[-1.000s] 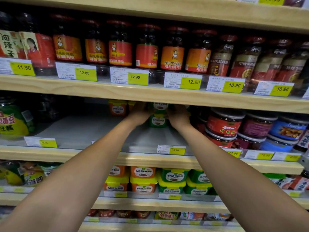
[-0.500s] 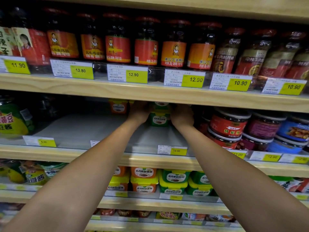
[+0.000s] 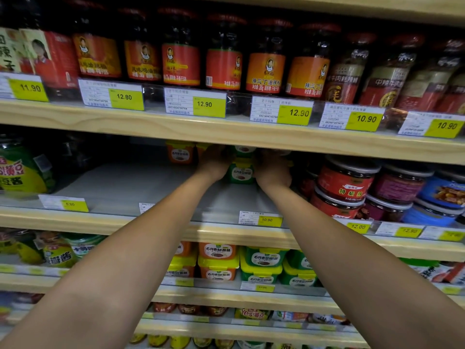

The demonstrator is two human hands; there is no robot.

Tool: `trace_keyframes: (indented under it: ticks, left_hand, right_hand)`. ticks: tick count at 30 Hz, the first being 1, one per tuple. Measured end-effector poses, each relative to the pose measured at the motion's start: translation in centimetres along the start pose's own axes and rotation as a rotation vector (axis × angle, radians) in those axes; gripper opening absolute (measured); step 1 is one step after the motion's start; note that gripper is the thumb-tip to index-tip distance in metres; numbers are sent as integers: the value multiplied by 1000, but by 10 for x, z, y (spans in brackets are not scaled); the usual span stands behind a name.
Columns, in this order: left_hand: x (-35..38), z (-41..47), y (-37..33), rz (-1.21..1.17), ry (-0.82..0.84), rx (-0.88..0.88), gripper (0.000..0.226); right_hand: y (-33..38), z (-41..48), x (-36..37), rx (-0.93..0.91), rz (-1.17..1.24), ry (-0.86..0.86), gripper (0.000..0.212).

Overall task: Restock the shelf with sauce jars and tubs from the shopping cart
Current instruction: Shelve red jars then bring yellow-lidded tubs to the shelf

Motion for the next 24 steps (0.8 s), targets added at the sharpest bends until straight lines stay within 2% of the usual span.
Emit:
trace_keyframes:
  ticks: [5, 11, 14, 17, 24]
  left_hand:
    - [-10, -15, -2, -43, 130, -53, 44]
    - [-46, -56, -20, -22, 192, -49, 57]
    - [-70, -84, -35, 10, 183, 23, 63]
    - [-88, -109, -45, 131, 145, 131, 72]
    - [-96, -165, -82, 317, 60, 441, 76]
  right_hand:
    - [2, -5, -8, -45, 66, 109, 37]
    - [5, -26, -37, -13, 89, 199, 66]
    - [4, -46, -60, -59, 49, 226, 63]
    - [1, -67, -88, -84, 16, 183, 54]
    - [-37, -120, -161, -358, -86, 59, 71]
Point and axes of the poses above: each hand's wrist, its own z-axis towards the middle knuckle, its own x-axis out of the palm, y = z × x, the point moved 1 cm from there along z, towards the middle knuckle, and after that the axes turned 12 degrees about -y, right-handed, at the moved point
